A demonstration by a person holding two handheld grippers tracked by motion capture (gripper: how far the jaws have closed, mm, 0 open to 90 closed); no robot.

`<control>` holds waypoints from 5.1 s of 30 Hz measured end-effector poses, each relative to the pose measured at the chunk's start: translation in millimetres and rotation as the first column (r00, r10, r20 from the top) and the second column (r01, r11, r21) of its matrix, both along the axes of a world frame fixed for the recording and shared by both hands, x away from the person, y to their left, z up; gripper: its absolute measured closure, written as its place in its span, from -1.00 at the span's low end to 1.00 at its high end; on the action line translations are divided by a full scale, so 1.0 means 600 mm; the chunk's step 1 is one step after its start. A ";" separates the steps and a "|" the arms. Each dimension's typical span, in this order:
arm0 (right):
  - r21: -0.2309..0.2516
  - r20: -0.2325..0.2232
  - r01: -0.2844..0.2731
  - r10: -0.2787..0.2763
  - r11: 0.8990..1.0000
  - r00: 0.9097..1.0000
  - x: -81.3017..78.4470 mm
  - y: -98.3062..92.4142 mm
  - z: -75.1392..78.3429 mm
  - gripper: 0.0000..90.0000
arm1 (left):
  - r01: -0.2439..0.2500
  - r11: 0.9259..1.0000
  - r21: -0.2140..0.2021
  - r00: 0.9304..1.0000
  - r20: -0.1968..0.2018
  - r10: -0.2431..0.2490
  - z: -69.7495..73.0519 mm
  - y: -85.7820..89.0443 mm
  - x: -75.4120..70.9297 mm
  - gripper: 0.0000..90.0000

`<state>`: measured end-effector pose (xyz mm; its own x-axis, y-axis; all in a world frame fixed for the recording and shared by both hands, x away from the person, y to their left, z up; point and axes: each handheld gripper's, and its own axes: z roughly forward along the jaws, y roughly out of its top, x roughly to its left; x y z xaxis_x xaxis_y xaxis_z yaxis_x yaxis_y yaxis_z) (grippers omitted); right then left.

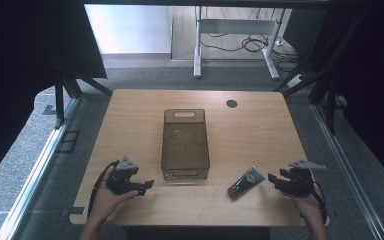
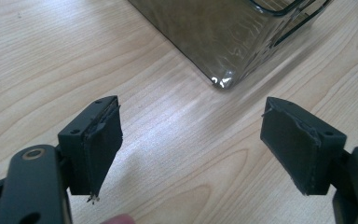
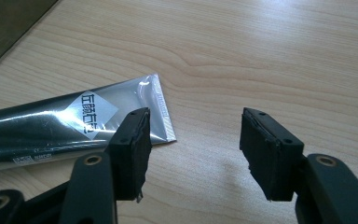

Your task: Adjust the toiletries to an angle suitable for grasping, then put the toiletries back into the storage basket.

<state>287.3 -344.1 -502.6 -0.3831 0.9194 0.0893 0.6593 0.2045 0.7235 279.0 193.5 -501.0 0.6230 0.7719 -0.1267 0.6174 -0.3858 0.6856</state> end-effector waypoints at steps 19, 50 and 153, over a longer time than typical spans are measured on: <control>0.007 -0.048 -0.084 0.084 0.996 0.995 -0.007 0.017 0.015 0.58 | 0.042 0.999 -0.001 0.999 0.001 -0.042 0.011 -0.018 -0.007 -0.53; -0.132 -0.362 -0.485 0.414 0.864 0.835 -0.021 0.159 0.042 1.00 | 0.042 0.999 -0.028 0.999 0.011 -0.042 0.018 -0.007 -0.006 -0.53; -0.208 -0.371 -0.375 0.282 0.904 0.885 0.066 0.182 0.046 -0.30 | 0.044 0.999 -0.017 0.999 -0.011 -0.044 0.007 -0.010 -0.001 -0.53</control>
<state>326.6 -234.7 -475.2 -0.6591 0.7514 0.0321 0.7067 0.6041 0.3682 278.4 187.3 -496.8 0.6548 0.7414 -0.1467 0.6077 -0.4012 0.6854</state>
